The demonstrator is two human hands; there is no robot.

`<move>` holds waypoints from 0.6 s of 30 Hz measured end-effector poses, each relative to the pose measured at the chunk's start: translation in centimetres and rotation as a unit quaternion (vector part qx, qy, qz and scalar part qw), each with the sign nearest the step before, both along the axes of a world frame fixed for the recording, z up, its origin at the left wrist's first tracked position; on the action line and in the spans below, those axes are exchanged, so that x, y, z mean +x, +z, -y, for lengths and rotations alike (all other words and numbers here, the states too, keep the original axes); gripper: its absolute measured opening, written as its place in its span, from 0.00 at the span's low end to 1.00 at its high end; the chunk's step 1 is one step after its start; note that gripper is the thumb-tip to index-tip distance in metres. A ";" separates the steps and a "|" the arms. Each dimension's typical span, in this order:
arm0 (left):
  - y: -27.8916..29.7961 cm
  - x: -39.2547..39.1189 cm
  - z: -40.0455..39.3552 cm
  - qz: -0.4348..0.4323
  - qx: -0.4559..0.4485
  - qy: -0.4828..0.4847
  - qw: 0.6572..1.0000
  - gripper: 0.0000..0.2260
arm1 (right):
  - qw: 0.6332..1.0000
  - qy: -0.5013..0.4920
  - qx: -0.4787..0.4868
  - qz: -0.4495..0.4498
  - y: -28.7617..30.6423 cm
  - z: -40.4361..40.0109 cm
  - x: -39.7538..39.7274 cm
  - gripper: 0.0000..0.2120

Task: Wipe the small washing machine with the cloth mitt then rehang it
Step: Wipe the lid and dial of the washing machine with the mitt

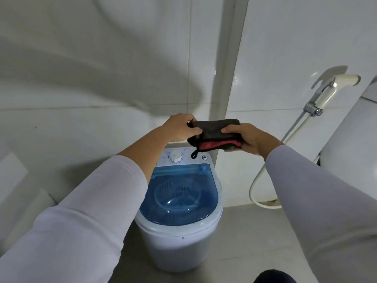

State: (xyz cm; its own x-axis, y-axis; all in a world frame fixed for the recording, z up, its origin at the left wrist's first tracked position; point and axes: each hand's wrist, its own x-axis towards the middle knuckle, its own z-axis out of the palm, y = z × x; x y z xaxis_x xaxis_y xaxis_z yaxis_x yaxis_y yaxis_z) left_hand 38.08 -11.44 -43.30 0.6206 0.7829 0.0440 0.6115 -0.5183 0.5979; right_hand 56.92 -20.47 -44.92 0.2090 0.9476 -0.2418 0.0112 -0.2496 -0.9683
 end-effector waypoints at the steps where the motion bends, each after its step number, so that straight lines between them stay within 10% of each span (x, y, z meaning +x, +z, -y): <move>1: 0.2 -0.2 0.7 0.009 0.007 0.005 1.000 0.08 | 1.000 -0.004 0.008 -0.027 0.1 0.6 -0.3 0.07; 10: 1.1 -1.6 7.0 0.139 -0.081 0.078 0.984 0.08 | 0.937 -0.086 0.160 -0.298 1.0 5.9 -4.2 0.14; 18: 0.3 -0.8 9.8 0.173 -0.138 0.080 0.972 0.11 | 0.939 -0.111 0.125 -0.301 -0.7 6.7 -6.7 0.24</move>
State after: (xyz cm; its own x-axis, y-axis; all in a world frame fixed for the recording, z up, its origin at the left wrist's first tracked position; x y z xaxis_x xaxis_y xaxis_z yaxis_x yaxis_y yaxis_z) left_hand 37.23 -21.24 -42.98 0.4750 0.8800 0.0034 0.4084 -0.2239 0.8849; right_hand 50.26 -27.18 -45.65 0.3050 0.9396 -0.1554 -0.5821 0.0548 -0.8112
